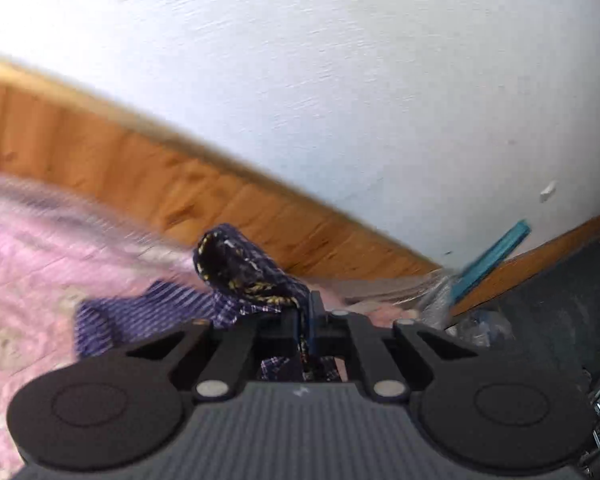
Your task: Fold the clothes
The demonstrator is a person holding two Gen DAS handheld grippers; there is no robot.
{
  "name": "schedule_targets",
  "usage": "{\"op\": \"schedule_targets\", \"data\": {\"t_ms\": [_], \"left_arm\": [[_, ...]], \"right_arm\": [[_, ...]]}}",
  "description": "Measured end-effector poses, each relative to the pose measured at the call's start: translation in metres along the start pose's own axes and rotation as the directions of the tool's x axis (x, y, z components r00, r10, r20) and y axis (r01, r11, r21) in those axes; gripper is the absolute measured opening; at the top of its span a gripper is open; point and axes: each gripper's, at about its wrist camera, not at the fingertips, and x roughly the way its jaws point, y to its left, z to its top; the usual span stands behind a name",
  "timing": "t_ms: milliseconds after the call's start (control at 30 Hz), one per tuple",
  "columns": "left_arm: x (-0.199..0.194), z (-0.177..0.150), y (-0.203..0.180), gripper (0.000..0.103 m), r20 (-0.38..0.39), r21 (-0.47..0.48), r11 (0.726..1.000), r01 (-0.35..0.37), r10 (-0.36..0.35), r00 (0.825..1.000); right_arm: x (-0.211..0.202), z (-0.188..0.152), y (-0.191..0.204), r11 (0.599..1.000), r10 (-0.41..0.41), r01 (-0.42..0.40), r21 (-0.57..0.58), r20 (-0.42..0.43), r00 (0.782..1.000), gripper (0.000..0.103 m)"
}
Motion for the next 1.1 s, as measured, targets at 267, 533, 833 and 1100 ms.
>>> {"op": "schedule_targets", "data": {"t_ms": [267,533,833,1100], "left_arm": [[0.024,-0.034,0.085,0.005,-0.045,-0.090,0.986,-0.141,0.137,0.989],[0.015,-0.014,0.066,0.005,0.004,-0.007,0.994,-0.113,0.113,0.994],[0.013,-0.016,0.022,0.005,-0.022,0.087,0.995,-0.041,0.043,0.999],[0.012,-0.016,-0.008,0.006,0.038,0.146,0.978,-0.147,0.143,0.989]], "right_arm": [[0.051,-0.016,0.029,0.990,-0.053,0.025,-0.136,-0.212,0.976,0.001],[0.053,-0.020,0.014,0.986,0.038,-0.102,-0.129,-0.426,0.904,0.018],[0.059,0.080,-0.035,0.984,0.152,-0.140,0.114,-0.111,0.982,0.028],[0.131,0.062,-0.056,0.934,0.308,-0.351,-0.060,-0.362,0.880,0.029]]}}
